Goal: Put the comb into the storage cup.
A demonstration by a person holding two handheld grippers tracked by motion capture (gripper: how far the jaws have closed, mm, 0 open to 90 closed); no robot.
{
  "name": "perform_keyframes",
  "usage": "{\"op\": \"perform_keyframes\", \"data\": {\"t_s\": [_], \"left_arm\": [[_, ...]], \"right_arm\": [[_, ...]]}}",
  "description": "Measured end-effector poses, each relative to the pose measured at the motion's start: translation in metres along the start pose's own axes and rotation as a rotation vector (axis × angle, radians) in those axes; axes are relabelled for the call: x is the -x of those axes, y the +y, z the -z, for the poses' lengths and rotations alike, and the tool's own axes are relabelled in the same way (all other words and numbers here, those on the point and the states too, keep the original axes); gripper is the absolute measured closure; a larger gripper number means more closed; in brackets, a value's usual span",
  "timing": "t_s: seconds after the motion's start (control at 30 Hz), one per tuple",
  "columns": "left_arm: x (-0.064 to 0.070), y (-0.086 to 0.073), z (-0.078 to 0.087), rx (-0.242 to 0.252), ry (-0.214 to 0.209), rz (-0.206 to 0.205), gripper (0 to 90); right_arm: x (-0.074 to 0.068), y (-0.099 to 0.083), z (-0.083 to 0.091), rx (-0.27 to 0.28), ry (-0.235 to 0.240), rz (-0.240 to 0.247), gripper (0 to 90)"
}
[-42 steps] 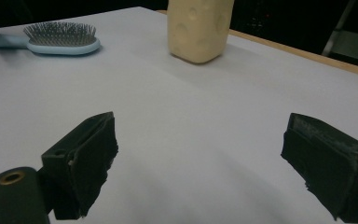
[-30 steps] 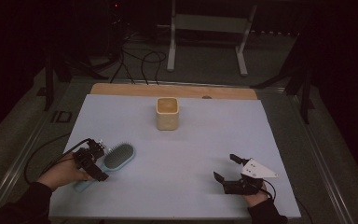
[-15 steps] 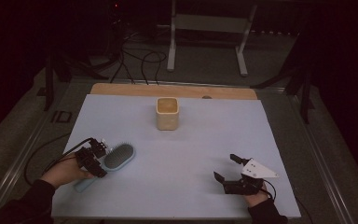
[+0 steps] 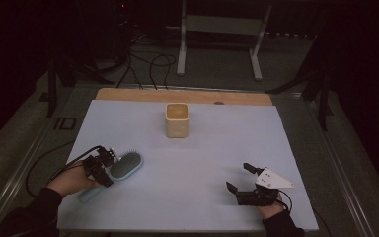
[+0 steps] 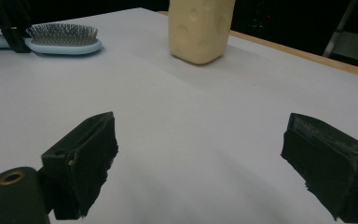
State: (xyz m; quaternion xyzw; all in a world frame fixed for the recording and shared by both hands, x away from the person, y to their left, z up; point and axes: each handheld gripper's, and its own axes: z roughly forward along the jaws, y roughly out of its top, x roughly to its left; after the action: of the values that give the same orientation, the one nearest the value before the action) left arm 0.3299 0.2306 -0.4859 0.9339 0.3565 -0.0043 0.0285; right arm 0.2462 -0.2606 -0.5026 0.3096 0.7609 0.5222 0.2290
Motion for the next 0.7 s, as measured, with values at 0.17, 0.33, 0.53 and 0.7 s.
{"op": "perform_keyframes", "data": {"t_s": [0.17,0.33,0.53,0.7], "left_arm": [[0.001,-0.001,0.0,0.008,0.011,0.011,69.0],[0.002,-0.003,0.001,0.024,0.015,0.005,69.7],[0.002,-0.009,0.002,0.063,0.002,0.018,69.9],[0.0,-0.013,0.004,0.096,-0.019,0.025,70.0]], "right_arm": [[0.0,0.0,0.001,0.002,0.0,0.001,9.8],[0.0,0.0,0.0,0.003,0.001,0.0,9.9],[0.0,0.0,0.001,0.002,-0.002,-0.003,9.9],[0.001,0.0,0.001,0.001,-0.002,-0.002,9.8]]}}
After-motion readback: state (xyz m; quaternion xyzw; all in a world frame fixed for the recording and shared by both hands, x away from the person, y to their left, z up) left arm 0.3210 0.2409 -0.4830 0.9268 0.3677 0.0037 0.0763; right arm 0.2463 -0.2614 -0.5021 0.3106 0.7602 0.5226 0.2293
